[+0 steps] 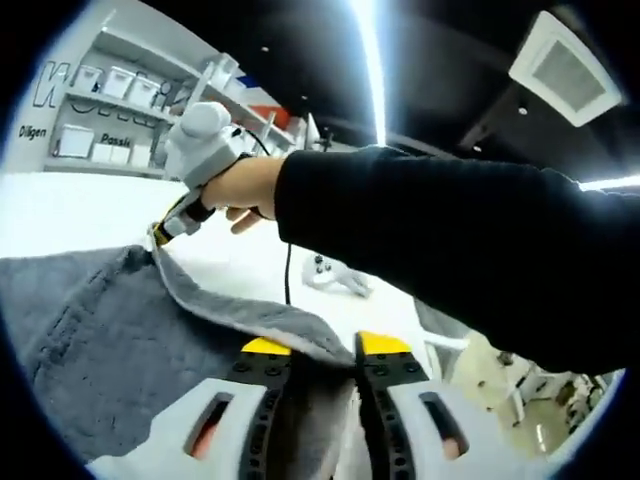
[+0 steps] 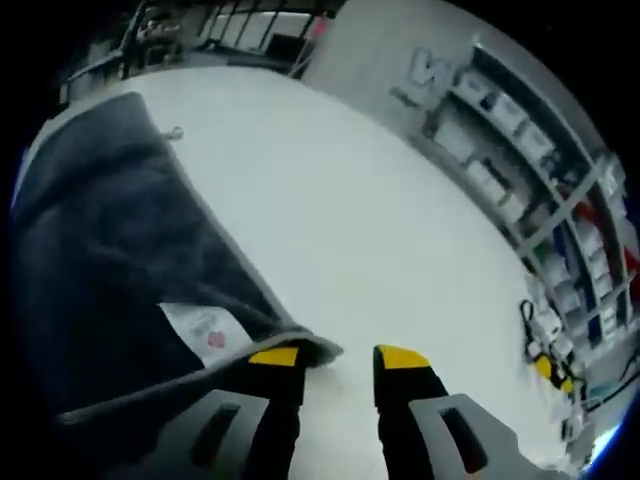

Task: Open the folded towel by lifting each exposed corner and separating the folded layers until the towel lies flat within the target outline without major curled edges

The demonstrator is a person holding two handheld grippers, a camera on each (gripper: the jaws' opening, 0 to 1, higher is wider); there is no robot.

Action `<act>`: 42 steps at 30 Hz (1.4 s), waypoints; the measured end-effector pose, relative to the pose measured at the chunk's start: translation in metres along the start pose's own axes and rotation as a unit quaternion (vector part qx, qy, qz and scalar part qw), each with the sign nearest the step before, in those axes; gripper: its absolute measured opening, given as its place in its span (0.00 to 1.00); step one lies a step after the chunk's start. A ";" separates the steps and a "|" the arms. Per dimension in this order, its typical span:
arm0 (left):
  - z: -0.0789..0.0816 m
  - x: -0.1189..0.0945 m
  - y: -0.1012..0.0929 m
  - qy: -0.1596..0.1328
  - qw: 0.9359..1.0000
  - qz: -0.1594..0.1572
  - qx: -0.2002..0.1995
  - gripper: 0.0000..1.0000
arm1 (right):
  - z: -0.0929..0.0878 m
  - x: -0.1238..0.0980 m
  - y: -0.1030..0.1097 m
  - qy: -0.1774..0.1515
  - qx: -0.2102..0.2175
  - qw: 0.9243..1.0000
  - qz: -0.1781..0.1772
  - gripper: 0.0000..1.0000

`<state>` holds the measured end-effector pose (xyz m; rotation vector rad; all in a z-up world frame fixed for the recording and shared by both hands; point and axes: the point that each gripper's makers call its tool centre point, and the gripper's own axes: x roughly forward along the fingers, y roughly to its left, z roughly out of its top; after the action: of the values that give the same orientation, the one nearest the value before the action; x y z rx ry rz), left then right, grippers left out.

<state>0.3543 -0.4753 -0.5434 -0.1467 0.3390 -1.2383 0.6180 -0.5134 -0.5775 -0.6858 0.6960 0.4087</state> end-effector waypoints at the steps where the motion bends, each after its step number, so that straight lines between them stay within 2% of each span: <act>1: -0.001 0.001 -0.002 0.002 1.000 0.001 0.005 0.45 | -0.004 -0.004 -0.001 0.009 -0.003 1.000 -0.002 0.34; 4: -0.001 0.002 -0.010 0.001 1.000 -0.010 0.008 0.71 | -0.015 -0.013 -0.003 0.030 -0.009 1.000 0.000 0.43; 6: 0.000 0.004 -0.026 -0.003 0.999 -0.048 -0.009 0.82 | -0.026 -0.023 -0.014 0.054 -0.017 0.998 -0.023 0.52; 8: 0.001 0.005 -0.039 -0.006 0.997 -0.075 -0.016 0.85 | -0.029 -0.032 -0.020 0.058 -0.018 0.998 -0.035 0.54; 11: 0.000 0.012 -0.055 0.001 0.995 -0.094 0.017 0.92 | -0.027 -0.050 -0.026 0.047 -0.005 0.998 -0.050 0.54; 14: -0.003 0.016 -0.074 0.013 0.992 -0.123 0.015 0.92 | -0.025 -0.063 -0.023 0.045 -0.009 0.998 -0.053 0.54; 19: -0.010 0.011 -0.082 0.026 0.991 -0.131 0.011 0.90 | -0.024 -0.083 -0.027 0.047 -0.013 0.997 -0.062 0.55; 22: -0.009 0.004 -0.079 0.031 0.992 -0.125 0.014 0.91 | -0.019 -0.093 -0.034 0.033 0.000 0.997 -0.074 0.55; 27: 0.012 -0.011 -0.056 0.002 0.997 -0.081 0.009 1.00 | -0.017 -0.095 -0.030 0.033 0.001 0.996 -0.079 0.58; 29: 0.019 -0.019 -0.040 -0.007 0.999 -0.053 0.008 1.00 | -0.015 -0.095 -0.029 0.034 0.003 0.996 -0.082 0.62; 31: 0.028 -0.028 -0.019 -0.021 0.999 -0.012 0.034 1.00 | -0.012 -0.095 -0.028 0.031 0.006 0.996 -0.086 0.66; 34: 0.036 -0.044 0.005 -0.024 0.998 0.028 0.048 1.00 | -0.003 -0.096 -0.028 0.015 0.024 0.995 -0.099 0.77; 35: 0.039 -0.048 0.010 -0.029 0.998 0.034 0.048 1.00 | 0.002 -0.096 -0.026 0.000 0.045 0.994 -0.100 0.78; 36: 0.046 -0.056 0.019 -0.038 0.997 0.047 0.050 1.00 | 0.007 -0.095 -0.022 -0.015 0.074 0.993 -0.091 0.79; 37: 0.050 -0.065 0.030 -0.039 0.996 0.066 0.052 1.00 | 0.010 -0.096 -0.020 -0.026 0.102 0.990 -0.091 0.85; 38: 0.056 -0.076 0.040 -0.042 0.994 0.085 0.061 1.00 | 0.016 -0.096 -0.018 -0.042 0.124 0.988 -0.088 1.00; 39: 0.064 -0.089 0.049 -0.046 0.991 0.101 0.076 1.00 | 0.023 -0.099 -0.016 -0.058 0.125 0.987 -0.082 0.97; 40: 0.073 -0.102 0.058 -0.052 0.988 0.117 0.090 1.00 | 0.028 -0.102 -0.015 -0.075 0.146 0.983 -0.084 0.99; 42: 0.091 -0.131 0.077 -0.062 0.982 0.146 0.098 1.00 | 0.035 -0.109 -0.014 -0.091 0.152 0.981 -0.084 1.00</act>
<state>0.4165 -0.3332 -0.4580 -0.0038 0.1225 -0.9595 0.5646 -0.5116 -0.4749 -0.4074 0.5079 0.1988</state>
